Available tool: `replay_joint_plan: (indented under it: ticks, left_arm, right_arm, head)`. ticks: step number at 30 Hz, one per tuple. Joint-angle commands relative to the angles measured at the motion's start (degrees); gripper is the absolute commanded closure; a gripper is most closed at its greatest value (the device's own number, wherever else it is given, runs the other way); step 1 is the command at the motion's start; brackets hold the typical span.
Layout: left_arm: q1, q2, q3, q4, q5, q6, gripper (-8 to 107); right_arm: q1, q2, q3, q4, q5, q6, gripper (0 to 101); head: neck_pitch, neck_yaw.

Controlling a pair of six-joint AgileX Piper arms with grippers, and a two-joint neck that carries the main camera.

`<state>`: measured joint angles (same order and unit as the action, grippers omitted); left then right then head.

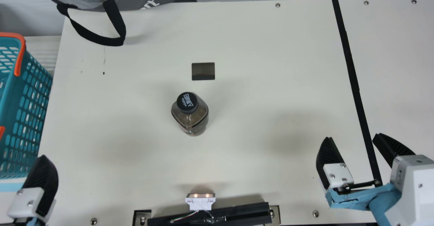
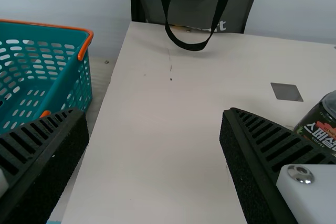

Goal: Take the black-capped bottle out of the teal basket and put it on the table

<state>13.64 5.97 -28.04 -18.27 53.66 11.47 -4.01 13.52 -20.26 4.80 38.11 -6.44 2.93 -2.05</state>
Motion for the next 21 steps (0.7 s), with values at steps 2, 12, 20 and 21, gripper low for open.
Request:
replay_joint_plan:
  ticks: [2,12,20,21]
  left_arm:
    - [0.0,0.0,0.0,0.0,0.0,0.0,-8]
    - [0.0,0.0,0.0,0.0,0.0,0.0,-8]
    - [0.0,0.0,0.0,0.0,0.0,0.0,-8]
    - [0.0,0.0,0.0,0.0,0.0,0.0,-8]
  right_arm:
    - [0.0,0.0,0.0,0.0,0.0,0.0,10]
    - [0.0,0.0,0.0,0.0,0.1,0.0,10]
    - [0.0,0.0,0.0,0.0,0.1,0.0,10]
    - [0.0,0.0,0.0,0.0,0.1,0.0,10]
  head:
    - [-0.2,0.5]
    - [-0.2,0.5]
    - [-0.2,0.5]
    - [-0.2,0.5]
